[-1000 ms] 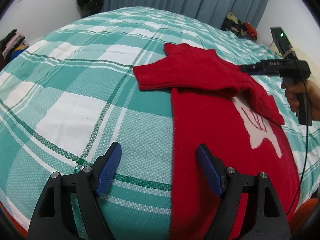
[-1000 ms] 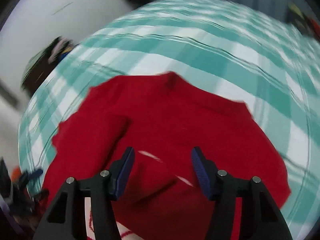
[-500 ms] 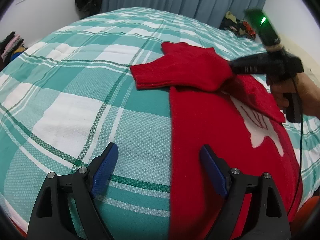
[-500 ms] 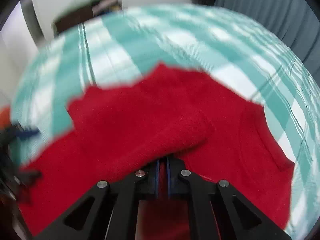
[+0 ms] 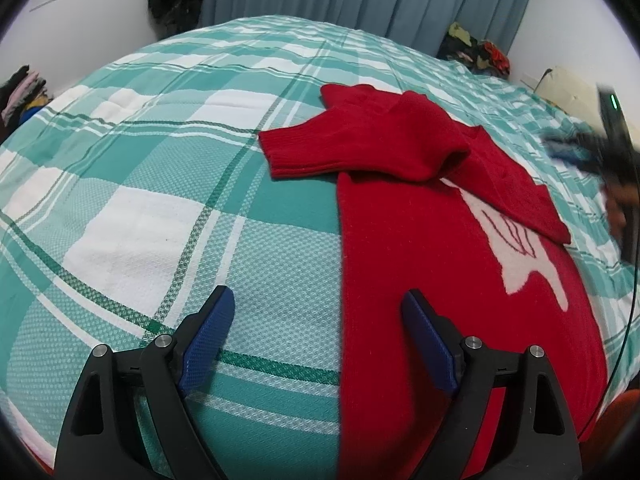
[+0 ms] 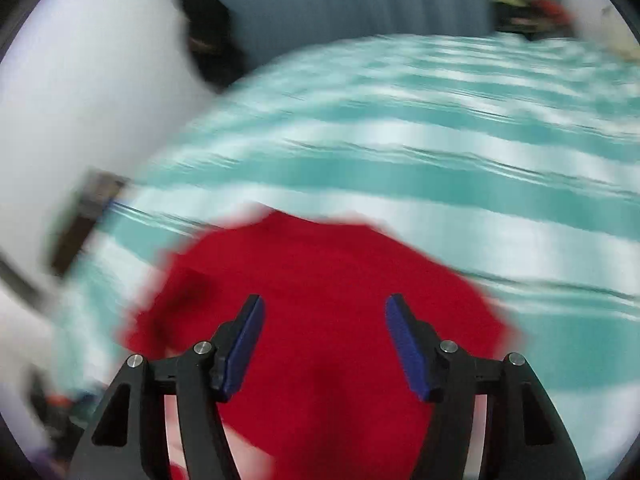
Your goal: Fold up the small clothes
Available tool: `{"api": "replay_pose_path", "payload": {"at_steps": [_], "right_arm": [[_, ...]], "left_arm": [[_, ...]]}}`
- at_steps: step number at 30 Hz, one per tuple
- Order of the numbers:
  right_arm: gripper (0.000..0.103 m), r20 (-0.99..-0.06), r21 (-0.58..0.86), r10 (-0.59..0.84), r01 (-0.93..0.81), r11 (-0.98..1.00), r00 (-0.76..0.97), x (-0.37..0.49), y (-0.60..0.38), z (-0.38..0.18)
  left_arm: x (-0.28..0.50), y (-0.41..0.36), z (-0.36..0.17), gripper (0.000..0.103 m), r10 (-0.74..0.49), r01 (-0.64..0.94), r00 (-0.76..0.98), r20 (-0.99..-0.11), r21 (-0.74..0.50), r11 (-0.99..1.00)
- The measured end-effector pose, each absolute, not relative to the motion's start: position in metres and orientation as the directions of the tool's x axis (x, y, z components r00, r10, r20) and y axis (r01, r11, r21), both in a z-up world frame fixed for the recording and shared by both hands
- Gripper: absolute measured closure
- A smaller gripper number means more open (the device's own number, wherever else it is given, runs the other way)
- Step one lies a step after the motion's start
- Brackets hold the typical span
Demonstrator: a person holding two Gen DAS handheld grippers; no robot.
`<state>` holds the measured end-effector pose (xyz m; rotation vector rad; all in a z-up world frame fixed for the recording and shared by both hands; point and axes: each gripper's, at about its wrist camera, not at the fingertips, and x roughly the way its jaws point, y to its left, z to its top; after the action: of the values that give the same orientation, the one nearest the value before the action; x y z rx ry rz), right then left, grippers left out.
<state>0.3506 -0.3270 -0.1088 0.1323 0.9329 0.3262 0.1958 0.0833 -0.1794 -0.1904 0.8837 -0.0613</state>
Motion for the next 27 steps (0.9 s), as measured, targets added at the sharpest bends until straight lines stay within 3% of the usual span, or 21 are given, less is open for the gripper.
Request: {"api": "replay_pose_path", "payload": {"at_steps": [1,3,5,6,8,9,13,17,21,27], "right_arm": [[0.041,-0.782,0.242,0.323,-0.219,0.945,0.533,0.340,-0.341,-0.116],[0.046,-0.750,0.355,0.452,-0.283,0.891,0.483,0.321,-0.349,-0.125],[0.057,-0.719,0.420,0.544,-0.352,0.836,0.432,0.300,-0.347,-0.143],[0.060,-0.768,0.380,0.500,-0.343,0.859,0.401,0.295,-0.347,-0.163],[0.083,-0.875,0.281,0.362,-0.271,0.921,0.321,0.292,-0.356,-0.201],[0.084,-0.859,0.272,0.352,-0.251,0.929,0.371,0.285,-0.364,-0.196],[0.068,-0.859,0.027,0.152,-0.252,0.967,0.488,0.272,-0.334,-0.154],[0.058,-0.799,-0.089,0.245,-0.510,0.855,0.550,0.259,-0.226,-0.108],[0.058,-0.795,-0.200,0.358,-0.768,0.609,0.490,0.235,-0.079,-0.113],[0.061,-0.817,-0.342,0.273,-0.808,0.480,0.508,0.268,0.056,-0.170]], "left_arm": [[0.196,0.083,-0.180,0.015,-0.130,-0.025,0.635,-0.762,-0.188,0.982],[0.196,0.081,-0.181,0.015,-0.120,-0.024,0.636,-0.762,-0.175,0.984],[0.196,0.079,-0.181,0.014,-0.109,-0.024,0.635,-0.765,-0.161,0.987],[0.196,0.079,-0.181,0.014,-0.109,-0.024,0.634,-0.766,-0.160,0.987],[0.195,0.081,-0.180,0.014,-0.115,-0.023,0.629,-0.769,-0.166,0.986],[0.194,0.081,-0.179,0.014,-0.115,-0.021,0.629,-0.769,-0.164,0.986],[0.192,0.081,-0.182,0.012,-0.112,-0.018,0.633,-0.766,-0.160,0.987],[0.192,0.079,-0.182,0.010,-0.104,-0.026,0.637,-0.764,-0.156,0.987],[0.187,0.085,-0.180,0.010,-0.115,-0.039,0.639,-0.761,-0.181,0.983],[0.181,0.085,-0.180,0.010,-0.112,-0.028,0.640,-0.760,-0.168,0.985]]}}
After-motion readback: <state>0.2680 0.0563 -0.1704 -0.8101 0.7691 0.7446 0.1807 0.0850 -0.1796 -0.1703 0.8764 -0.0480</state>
